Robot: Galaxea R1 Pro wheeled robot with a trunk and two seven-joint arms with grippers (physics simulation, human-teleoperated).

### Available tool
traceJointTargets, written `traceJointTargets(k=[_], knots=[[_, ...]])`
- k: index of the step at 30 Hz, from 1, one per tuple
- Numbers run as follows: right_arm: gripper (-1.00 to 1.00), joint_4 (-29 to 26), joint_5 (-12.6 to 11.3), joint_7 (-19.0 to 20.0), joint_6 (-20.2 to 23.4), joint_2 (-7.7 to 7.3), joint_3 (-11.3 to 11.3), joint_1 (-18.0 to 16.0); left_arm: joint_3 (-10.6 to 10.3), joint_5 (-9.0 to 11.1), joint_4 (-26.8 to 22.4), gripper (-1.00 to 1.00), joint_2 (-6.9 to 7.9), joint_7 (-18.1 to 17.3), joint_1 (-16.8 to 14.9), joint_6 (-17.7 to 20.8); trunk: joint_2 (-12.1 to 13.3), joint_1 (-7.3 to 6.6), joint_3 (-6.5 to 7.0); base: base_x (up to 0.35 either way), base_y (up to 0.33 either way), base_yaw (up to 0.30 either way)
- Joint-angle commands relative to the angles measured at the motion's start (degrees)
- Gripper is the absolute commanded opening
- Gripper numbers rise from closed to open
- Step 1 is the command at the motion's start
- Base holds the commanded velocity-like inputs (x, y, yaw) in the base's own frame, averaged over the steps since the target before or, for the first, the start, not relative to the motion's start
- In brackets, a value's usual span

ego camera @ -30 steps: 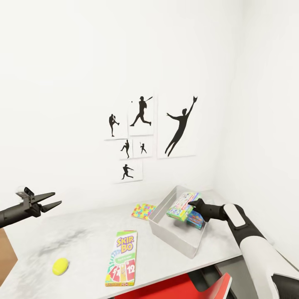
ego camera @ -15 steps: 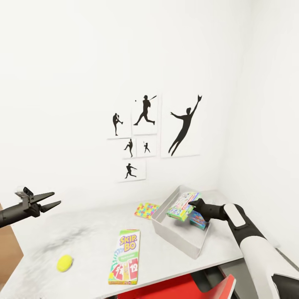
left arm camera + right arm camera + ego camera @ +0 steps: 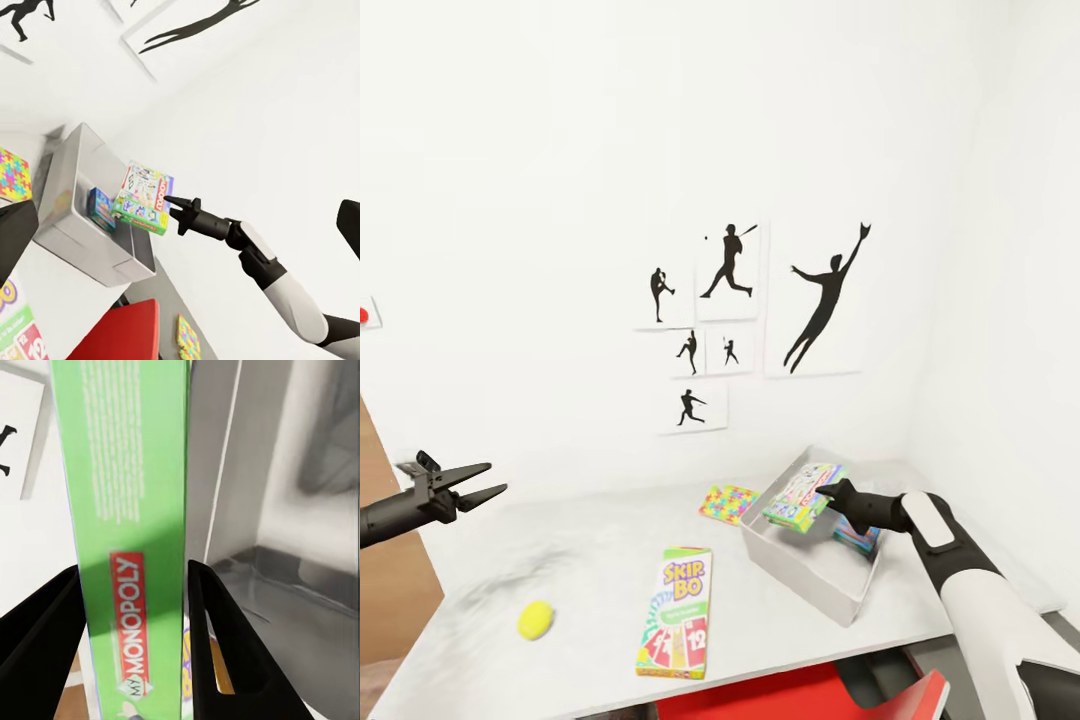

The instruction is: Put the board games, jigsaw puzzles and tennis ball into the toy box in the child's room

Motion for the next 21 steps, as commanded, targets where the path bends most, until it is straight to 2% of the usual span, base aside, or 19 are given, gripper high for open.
traceJointTargets(k=[1,5,12,21], knots=[[-1.00,0.02,-0.05,-0.05,0.31,0.01,-0.22,0.00,-0.02,0.00,0.00,1.00,0.00,-0.20,0.00,0.60,-0.05,0.02,-0.05,0.000,0.000,-0.139],[-1.00,0.06,-0.02,0.00,0.35,-0.09,-0.29,-0.02,-0.02,-0.02,0.00,1.00,-0.02,-0.20,0.00,0.59,-0.05,0.02,-0.13,0.000,0.000,-0.141],[-1.00,0.07,0.00,0.01,0.35,-0.03,-0.33,0.02,-0.02,-0.07,0.00,1.00,0.01,-0.20,0.00,0.59,-0.05,0.02,-0.21,0.000,0.000,-0.022],[-1.00,0.07,-0.03,0.01,0.35,-0.02,-0.29,0.03,-0.02,-0.07,0.00,1.00,0.01,-0.20,0.00,0.57,-0.05,0.02,-0.84,0.000,0.000,0.129]])
